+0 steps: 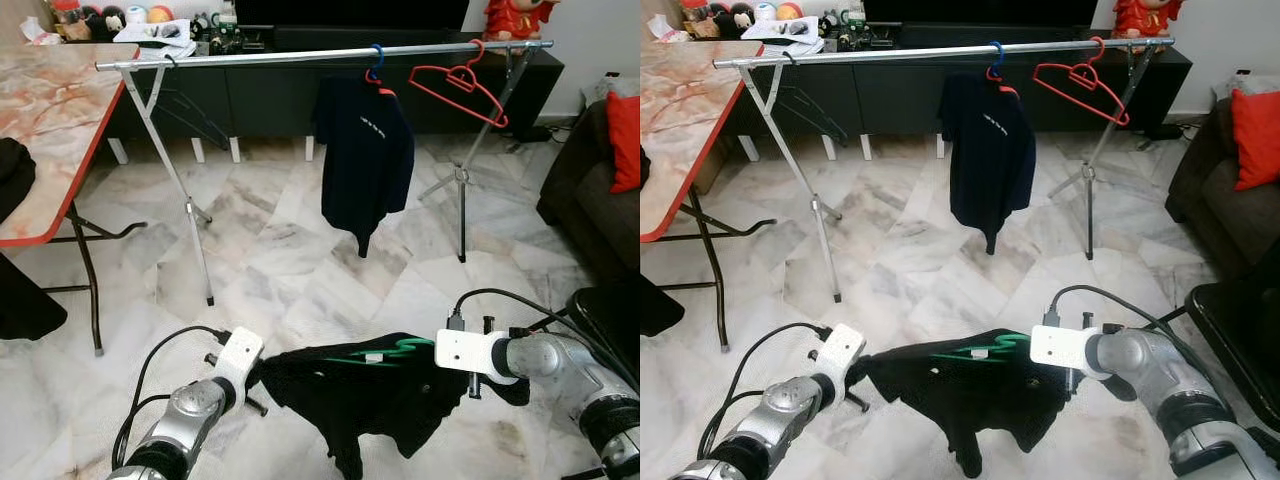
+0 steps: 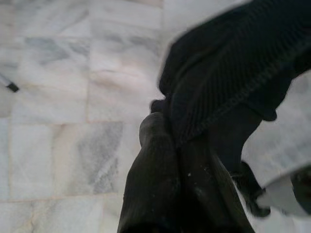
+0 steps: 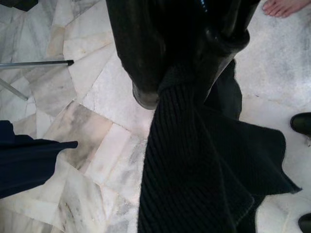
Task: Hang hanger
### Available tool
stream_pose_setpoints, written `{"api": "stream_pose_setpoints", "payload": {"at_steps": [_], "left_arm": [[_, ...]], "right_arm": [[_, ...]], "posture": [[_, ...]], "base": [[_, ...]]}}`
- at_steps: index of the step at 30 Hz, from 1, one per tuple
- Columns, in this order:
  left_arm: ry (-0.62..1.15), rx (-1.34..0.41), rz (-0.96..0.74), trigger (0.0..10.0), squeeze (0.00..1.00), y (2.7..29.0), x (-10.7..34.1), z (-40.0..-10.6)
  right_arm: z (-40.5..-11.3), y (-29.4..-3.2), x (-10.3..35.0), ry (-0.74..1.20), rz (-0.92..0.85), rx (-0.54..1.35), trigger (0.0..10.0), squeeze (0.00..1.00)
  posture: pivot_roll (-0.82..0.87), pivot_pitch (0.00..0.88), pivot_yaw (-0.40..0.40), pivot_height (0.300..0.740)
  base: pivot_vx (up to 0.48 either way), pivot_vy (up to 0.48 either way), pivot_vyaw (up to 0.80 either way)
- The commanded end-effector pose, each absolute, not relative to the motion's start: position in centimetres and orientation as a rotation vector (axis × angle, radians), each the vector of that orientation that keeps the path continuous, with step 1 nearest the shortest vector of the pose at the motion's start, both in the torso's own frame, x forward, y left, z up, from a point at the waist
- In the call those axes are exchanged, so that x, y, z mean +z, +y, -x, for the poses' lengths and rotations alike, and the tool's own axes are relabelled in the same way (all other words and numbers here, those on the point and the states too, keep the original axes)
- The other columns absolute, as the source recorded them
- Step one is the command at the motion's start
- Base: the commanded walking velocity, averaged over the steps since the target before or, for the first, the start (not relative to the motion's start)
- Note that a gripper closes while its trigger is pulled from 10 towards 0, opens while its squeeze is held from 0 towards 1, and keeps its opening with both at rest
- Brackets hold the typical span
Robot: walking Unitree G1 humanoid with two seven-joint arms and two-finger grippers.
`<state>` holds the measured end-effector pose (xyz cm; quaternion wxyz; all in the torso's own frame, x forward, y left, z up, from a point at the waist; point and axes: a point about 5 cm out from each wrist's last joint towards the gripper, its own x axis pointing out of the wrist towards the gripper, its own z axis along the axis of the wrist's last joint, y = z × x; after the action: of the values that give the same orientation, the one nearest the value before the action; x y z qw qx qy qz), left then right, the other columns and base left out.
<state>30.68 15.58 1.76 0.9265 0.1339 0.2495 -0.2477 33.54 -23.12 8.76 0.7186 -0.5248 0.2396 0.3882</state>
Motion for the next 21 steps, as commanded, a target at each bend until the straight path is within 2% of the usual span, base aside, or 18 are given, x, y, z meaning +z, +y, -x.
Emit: {"api": "stream_pose_setpoints", "payload": {"at_steps": [1, 11, 15, 17, 21], "left_arm": [[0.575, -0.506, -0.321, 0.0, 0.00, 17.1, 1.1, -29.9], [0.430, -0.655, -0.144, 0.0, 0.00, 16.1, 5.5, -31.5], [0.348, -0.861, -0.083, 0.0, 0.00, 14.6, 8.4, -31.1], [0.345, -0.884, -0.076, 0.0, 0.00, 14.4, 8.7, -30.9], [0.363, -1.194, -0.136, 0.0, 0.00, 12.1, 9.7, -28.1]], "right_arm": [[-33.2, -24.7, 8.5, 0.592, 1.167, 0.796, 0.0, 0.00], [-31.5, -23.3, 4.9, 0.665, 1.214, 0.865, 0.0, 0.00], [-31.4, -22.0, 3.8, 0.653, 1.147, 0.799, 0.0, 0.00], [-31.5, -21.8, 3.7, 0.650, 1.130, 0.786, 0.0, 0.00], [-32.2, -19.6, 3.6, 0.586, 0.938, 0.674, 0.0, 0.00]], "posture": [[-0.03, 0.145, -0.003, 0.740], [-0.01, 0.132, -0.001, 0.740], [0.00, 0.128, 0.002, 0.740], [0.00, 0.126, 0.003, 0.740], [0.00, 0.121, 0.008, 0.740]], "base": [[0.000, 0.000, 0.00], [0.000, 0.000, 0.00], [0.000, 0.000, 0.00], [0.000, 0.000, 0.00], [0.000, 0.000, 0.00]]}}
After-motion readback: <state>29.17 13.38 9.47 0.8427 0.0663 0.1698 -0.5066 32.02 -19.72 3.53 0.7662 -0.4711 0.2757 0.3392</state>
